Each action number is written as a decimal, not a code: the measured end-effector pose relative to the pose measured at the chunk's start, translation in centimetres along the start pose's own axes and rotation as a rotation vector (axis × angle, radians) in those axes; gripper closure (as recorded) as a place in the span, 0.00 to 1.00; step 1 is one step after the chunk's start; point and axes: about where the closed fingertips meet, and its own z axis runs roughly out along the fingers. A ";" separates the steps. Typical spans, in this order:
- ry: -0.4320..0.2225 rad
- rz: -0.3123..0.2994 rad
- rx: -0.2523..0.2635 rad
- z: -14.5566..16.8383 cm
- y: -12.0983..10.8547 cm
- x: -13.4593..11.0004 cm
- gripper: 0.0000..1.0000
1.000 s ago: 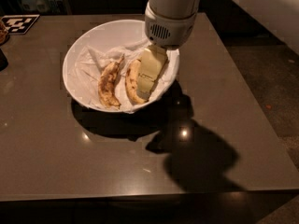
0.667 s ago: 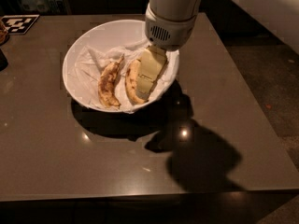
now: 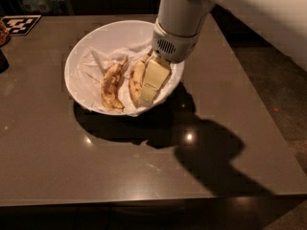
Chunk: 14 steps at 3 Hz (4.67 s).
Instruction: Pick banana from white bowl
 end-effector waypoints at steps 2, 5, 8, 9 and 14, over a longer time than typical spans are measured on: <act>-0.014 -0.002 -0.014 0.6 0.6 -0.3 0.00; -0.062 0.014 0.046 -3.1 3.2 -2.5 0.00; 0.071 0.114 -0.043 0.4 4.9 -4.3 0.00; 0.095 0.165 -0.040 0.8 4.8 -4.8 0.00; 0.105 0.384 -0.058 2.4 2.8 -7.1 0.17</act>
Offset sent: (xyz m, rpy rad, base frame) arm -0.0081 0.0121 -0.0113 0.0402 0.0150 0.0106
